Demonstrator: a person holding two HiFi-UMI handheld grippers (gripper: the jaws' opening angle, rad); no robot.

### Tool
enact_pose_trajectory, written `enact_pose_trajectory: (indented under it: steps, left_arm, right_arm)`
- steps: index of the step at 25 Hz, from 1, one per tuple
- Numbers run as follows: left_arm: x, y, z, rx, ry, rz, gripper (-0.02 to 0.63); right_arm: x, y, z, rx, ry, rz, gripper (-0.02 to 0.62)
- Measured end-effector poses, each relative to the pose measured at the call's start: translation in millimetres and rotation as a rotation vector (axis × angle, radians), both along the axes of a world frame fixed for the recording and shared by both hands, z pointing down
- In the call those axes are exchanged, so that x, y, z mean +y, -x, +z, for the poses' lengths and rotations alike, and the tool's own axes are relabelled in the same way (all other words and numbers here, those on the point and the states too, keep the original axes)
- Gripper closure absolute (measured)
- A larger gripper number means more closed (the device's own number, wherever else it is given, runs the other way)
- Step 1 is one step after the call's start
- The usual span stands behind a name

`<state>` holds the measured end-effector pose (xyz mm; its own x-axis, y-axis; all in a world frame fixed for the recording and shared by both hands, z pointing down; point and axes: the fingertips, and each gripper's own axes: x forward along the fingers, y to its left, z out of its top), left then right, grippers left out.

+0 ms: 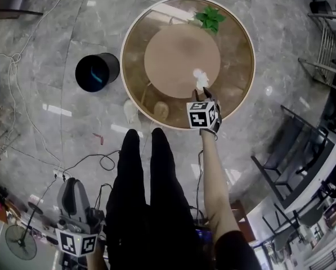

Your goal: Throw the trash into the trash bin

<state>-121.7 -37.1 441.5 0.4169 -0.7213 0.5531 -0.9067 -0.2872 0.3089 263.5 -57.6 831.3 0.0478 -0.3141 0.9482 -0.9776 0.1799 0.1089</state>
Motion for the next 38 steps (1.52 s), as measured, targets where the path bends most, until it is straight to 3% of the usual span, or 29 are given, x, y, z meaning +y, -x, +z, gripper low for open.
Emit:
enact_pose_trajectory:
  steps: [3, 8, 15, 26, 33, 38]
  left_arm:
    - [1.7, 3.8, 6.5, -0.005, 0.012, -0.008, 0.555]
    - [-0.7, 14.1, 7.5, 0.014, 0.007, -0.045, 0.555]
    - [4.8, 35.5, -3.8, 0.037, -0.025, -0.118, 0.557]
    - [26.1, 117.2, -14.2, 0.027, -0.046, -0.358, 0.555]
    - [51.0, 174.1, -12.2, 0.016, -0.032, -0.554, 0.555]
    - [72.3, 205.1, -9.0, 0.016, -0.027, -0.637, 0.557]
  right_arm:
    - [-1.6, -7.8, 4.2, 0.061, 0.008, -0.01, 0.583]
    - [-14.1, 1.2, -22.6, 0.067, -0.056, -0.025, 0.584]
    - [-42.4, 56.6, -73.0, 0.032, -0.16, -0.129, 0.584]
    - [-119.3, 230.4, -106.7, -0.073, -0.255, -0.475, 0.584]
    - [-149.0, 353.1, -112.1, -0.142, -0.273, -0.691, 0.584]
    - [-151.9, 419.0, -118.5, -0.189, -0.301, -0.776, 0.581]
